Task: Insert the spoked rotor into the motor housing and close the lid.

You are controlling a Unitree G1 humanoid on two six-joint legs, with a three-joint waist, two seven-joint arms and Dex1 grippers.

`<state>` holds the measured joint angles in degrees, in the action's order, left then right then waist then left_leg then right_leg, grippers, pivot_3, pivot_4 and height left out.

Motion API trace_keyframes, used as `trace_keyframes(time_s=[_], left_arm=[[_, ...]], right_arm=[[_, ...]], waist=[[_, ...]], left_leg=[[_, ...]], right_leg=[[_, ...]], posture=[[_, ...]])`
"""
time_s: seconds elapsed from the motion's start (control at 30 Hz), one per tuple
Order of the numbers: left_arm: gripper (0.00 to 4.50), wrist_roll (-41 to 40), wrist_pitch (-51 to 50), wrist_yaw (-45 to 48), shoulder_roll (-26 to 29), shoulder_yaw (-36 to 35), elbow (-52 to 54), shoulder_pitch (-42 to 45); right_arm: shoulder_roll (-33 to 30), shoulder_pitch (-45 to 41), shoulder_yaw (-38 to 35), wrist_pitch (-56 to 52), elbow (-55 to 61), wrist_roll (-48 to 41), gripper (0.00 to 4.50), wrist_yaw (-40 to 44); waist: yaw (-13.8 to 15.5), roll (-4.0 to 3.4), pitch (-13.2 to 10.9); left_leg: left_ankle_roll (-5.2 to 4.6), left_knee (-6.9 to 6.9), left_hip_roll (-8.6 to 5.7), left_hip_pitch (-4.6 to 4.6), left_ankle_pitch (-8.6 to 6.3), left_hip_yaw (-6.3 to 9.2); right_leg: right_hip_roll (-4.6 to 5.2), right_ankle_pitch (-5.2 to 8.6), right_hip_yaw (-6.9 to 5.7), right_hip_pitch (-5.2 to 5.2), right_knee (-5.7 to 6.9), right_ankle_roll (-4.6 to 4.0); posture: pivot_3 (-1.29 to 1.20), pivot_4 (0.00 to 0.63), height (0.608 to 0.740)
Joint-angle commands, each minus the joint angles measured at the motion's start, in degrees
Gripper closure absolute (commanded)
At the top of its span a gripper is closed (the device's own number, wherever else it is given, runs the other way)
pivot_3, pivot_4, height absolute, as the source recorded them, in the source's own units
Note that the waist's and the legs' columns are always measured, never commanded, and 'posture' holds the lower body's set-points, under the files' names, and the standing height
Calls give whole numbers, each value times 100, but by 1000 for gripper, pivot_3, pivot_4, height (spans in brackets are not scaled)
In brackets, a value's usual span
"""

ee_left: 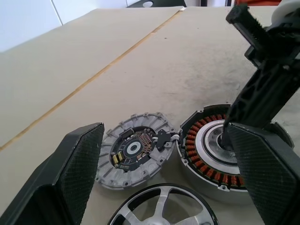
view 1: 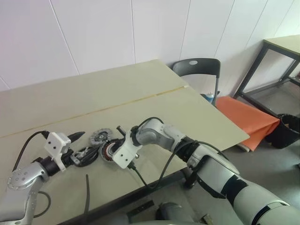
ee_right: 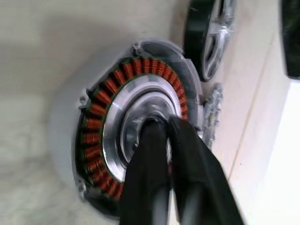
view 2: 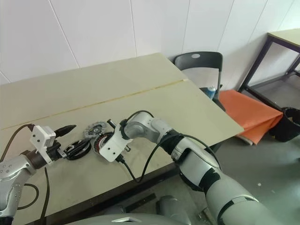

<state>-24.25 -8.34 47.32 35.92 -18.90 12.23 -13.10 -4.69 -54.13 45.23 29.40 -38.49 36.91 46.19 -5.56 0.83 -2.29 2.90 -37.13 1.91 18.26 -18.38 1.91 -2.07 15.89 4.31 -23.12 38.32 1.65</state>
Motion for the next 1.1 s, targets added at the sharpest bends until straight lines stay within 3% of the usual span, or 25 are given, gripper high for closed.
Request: trace_keyframes(time_s=[0.03,0.43,0.63,0.9,1.1], left_arm=[[0,5,104,11,72,-111,63,51],[0,37,105,-3,54,-21,45,109],[0,36,83,0,60,10,46,170],[0,50,83,8,52,47,36,217],[0,56,88,13,59,63,-7,259]], right_arm=[[-113,102,153,-79,-101,131,4471,191],[0,-373,-168,-131,-107,-257,4471,412],[-99,-570,-405,-310,400,-747,4471,1034],[-98,-608,-453,-381,390,-635,4471,738],[-42,-459,-295,-557,264,-836,4471,1425]], waist=[[4,0,0],[12,-1,-2],[8,2,-7],[1,1,-8],[1,2,-7]], left_leg=[[0,0,0,0,0,0],[0,-1,-2,7,0,0],[0,1,0,21,0,4],[0,5,0,20,0,4],[0,5,0,20,0,4]], right_leg=[[0,0,0,0,0,0],[2,0,-1,-4,-2,0],[7,-2,-1,-16,-8,0],[2,-2,-1,-20,-7,0],[3,-2,-1,-20,-8,1]], posture=[[0,0,740],[0,0,740],[0,0,740],[0,0,740],[0,0,740]])
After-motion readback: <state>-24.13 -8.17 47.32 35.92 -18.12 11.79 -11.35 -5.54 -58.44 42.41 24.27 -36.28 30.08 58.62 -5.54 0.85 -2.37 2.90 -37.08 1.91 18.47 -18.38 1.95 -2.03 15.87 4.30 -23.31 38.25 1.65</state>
